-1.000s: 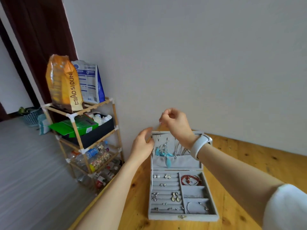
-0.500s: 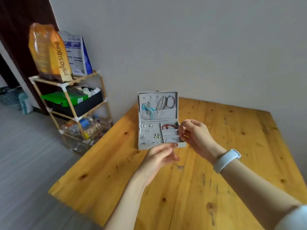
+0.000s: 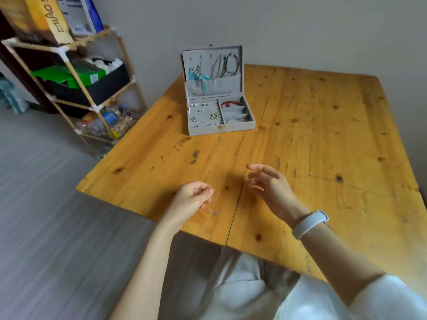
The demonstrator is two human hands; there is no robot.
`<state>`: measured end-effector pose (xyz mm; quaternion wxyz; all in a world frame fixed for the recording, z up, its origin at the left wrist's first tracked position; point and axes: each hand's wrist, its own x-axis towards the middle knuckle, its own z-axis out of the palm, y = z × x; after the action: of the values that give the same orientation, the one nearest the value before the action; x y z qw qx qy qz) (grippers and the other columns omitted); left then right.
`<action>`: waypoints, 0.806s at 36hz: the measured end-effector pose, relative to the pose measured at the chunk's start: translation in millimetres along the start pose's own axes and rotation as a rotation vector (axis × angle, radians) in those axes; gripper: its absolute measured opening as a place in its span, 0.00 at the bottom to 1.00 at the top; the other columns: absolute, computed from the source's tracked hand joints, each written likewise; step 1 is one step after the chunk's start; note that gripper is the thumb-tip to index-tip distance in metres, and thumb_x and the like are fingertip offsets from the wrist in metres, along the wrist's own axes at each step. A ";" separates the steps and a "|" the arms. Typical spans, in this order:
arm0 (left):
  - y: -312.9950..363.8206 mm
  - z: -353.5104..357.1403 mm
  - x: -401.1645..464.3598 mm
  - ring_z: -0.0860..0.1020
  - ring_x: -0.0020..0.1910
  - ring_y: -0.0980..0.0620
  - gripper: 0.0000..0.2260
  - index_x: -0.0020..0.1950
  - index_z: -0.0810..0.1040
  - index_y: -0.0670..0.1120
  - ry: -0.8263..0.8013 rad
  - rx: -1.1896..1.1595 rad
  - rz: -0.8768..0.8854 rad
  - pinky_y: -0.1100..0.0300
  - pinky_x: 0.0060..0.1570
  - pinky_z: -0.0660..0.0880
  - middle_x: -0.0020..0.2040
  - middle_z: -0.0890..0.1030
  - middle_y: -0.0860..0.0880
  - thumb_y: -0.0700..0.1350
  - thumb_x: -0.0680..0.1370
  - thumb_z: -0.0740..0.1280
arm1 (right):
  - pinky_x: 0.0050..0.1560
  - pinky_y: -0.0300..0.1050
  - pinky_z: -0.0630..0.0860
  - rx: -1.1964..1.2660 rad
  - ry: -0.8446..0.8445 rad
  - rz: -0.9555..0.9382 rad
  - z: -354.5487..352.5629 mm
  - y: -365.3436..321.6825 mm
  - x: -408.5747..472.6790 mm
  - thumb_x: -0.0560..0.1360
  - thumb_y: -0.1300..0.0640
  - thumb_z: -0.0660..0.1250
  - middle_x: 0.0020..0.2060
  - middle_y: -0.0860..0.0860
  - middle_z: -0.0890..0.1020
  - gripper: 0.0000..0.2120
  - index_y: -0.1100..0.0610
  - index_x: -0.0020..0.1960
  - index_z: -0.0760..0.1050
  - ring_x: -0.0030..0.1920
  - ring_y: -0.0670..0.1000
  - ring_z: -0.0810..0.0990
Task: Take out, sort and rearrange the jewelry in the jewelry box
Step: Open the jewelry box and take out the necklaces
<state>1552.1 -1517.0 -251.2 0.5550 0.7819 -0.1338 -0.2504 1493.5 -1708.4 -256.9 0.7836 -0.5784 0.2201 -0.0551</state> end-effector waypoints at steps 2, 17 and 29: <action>2.1 -2.4 -3.4 0.70 0.29 0.58 0.07 0.41 0.77 0.45 -0.027 0.021 0.032 0.68 0.32 0.69 0.31 0.75 0.53 0.39 0.77 0.63 | 0.46 0.32 0.72 -0.262 -0.086 -0.099 9.7 1.6 -6.8 0.77 0.65 0.60 0.44 0.47 0.80 0.11 0.54 0.52 0.78 0.44 0.44 0.76; 12.6 -34.2 -5.6 0.71 0.29 0.61 0.07 0.40 0.77 0.47 0.080 0.071 0.186 0.68 0.34 0.71 0.28 0.72 0.56 0.40 0.77 0.63 | 0.45 0.44 0.77 -0.236 -0.344 -0.090 45.8 11.3 -12.4 0.75 0.62 0.65 0.29 0.53 0.79 0.05 0.61 0.42 0.77 0.35 0.50 0.78; -2.7 -28.6 -11.0 0.69 0.34 0.52 0.07 0.40 0.76 0.47 0.098 0.061 0.136 0.56 0.38 0.68 0.34 0.71 0.46 0.40 0.77 0.63 | 0.26 0.31 0.59 -0.490 -0.305 -0.231 49.8 21.2 -9.2 0.73 0.57 0.68 0.21 0.43 0.65 0.02 0.55 0.42 0.78 0.24 0.42 0.60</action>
<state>1558.2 -1487.8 -243.7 0.5525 0.7989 -0.1667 -0.1697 1502.0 -1654.5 -262.4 0.6332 -0.7730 0.0396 -0.0014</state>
